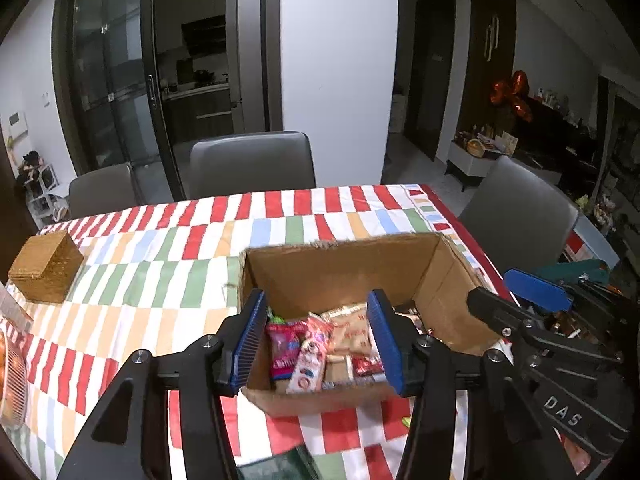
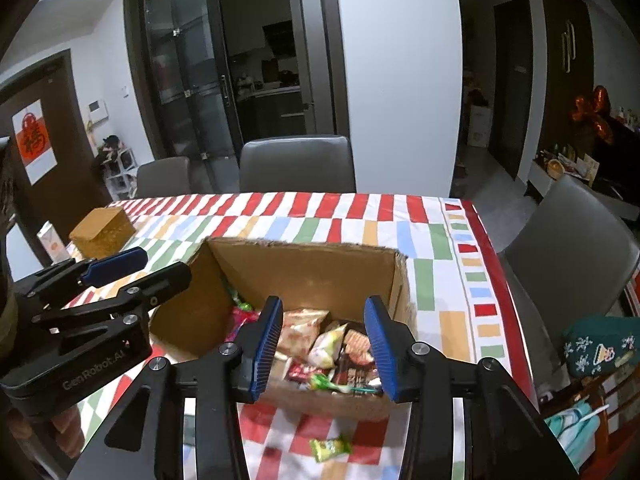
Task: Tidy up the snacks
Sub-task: 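Grasp the dark green wafer pack with the left tool while the right tool grasps the green candy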
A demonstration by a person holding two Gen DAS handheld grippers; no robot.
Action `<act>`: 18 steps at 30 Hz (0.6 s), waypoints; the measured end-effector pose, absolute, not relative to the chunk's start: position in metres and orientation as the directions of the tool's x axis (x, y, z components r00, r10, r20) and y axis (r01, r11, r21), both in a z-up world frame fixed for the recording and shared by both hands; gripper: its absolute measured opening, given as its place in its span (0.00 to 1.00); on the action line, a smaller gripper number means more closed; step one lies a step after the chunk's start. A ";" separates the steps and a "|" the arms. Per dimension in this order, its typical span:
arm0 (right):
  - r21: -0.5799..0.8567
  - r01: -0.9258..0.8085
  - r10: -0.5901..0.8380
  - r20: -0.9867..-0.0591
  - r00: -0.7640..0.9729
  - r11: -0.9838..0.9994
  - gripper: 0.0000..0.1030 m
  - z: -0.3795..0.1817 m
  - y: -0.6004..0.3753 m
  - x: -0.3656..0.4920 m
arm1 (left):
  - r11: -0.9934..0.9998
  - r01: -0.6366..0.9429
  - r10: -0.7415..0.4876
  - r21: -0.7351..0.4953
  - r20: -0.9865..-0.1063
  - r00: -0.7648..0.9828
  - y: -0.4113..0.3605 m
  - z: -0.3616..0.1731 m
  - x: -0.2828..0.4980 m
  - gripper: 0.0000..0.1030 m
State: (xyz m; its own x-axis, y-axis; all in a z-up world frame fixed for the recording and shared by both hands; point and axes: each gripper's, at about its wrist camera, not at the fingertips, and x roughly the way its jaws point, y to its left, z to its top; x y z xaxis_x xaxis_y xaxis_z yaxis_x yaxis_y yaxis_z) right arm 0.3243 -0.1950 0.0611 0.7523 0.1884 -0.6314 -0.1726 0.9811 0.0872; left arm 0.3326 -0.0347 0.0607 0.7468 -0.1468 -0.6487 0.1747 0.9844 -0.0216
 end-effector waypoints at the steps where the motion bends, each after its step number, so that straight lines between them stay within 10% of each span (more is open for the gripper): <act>1: 0.086 -0.180 0.194 -0.630 0.752 0.980 0.42 0.060 -0.193 0.319 | 0.983 0.179 -0.152 -0.024 -0.650 0.745 -0.034 0.059 0.327 0.50; 18: 0.072 -0.216 0.213 -0.625 0.751 0.974 0.48 0.032 -0.169 0.256 | 0.982 0.183 -0.114 0.040 -0.646 0.754 -0.004 0.037 0.245 0.59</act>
